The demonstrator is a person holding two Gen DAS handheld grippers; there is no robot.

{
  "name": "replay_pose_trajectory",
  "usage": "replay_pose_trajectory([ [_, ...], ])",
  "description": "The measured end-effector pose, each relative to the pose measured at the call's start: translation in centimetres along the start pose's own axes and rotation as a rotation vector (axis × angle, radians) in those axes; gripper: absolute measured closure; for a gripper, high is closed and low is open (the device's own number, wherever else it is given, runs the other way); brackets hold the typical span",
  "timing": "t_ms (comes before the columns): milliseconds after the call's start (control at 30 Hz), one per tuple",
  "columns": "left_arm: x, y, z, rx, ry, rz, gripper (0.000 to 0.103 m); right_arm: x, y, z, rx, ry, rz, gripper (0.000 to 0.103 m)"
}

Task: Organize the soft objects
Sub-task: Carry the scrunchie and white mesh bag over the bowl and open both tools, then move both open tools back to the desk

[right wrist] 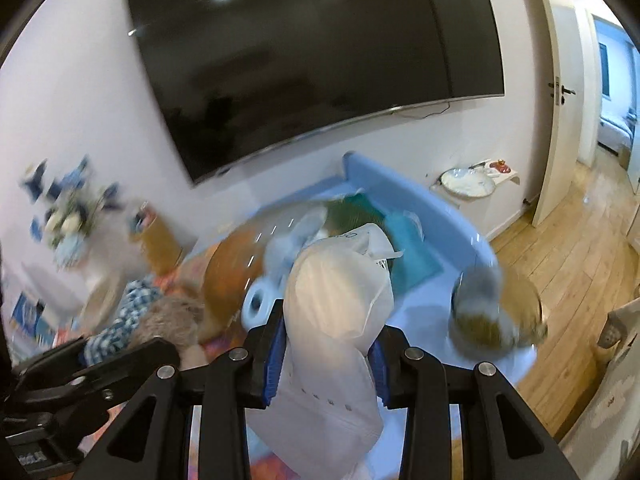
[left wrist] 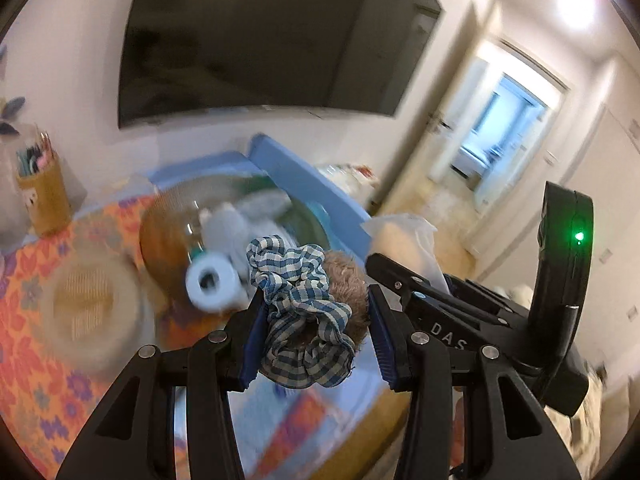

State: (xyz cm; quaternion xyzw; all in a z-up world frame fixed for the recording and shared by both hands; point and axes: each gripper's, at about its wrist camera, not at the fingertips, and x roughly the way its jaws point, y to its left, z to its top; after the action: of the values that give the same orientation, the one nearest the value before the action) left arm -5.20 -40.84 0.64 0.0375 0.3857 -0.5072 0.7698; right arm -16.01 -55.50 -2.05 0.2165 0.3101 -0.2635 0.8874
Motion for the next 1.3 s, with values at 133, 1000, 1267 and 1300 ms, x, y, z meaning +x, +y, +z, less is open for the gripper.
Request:
replay_pose_trajectory([
  [133, 3.7, 0.1, 2.4, -0.034, -0.033, 0.167, 0.059, 4.8, -1.6, 4.2, 0.009, 0.053, -0.003, 0.067],
  [1000, 1.8, -5.1, -0.1, 0.050, -0.082, 0.209, 0.026, 4.6, -2.9, 6.4, -0.095, 0.091, -0.104, 0.047],
  [1267, -5.8, -5.0, -6.3, 0.109, -0.045, 0.151, 0.025, -4.0, -0.1, -0.4, -0.100, 0.048, -0.051, 0.043],
  [1300, -6.5, -4.6, -7.3, 0.123, -0.046, 0.161, 0.025, -4.9, 0.5, -1.6, -0.110, 0.038, -0.024, 0.042],
])
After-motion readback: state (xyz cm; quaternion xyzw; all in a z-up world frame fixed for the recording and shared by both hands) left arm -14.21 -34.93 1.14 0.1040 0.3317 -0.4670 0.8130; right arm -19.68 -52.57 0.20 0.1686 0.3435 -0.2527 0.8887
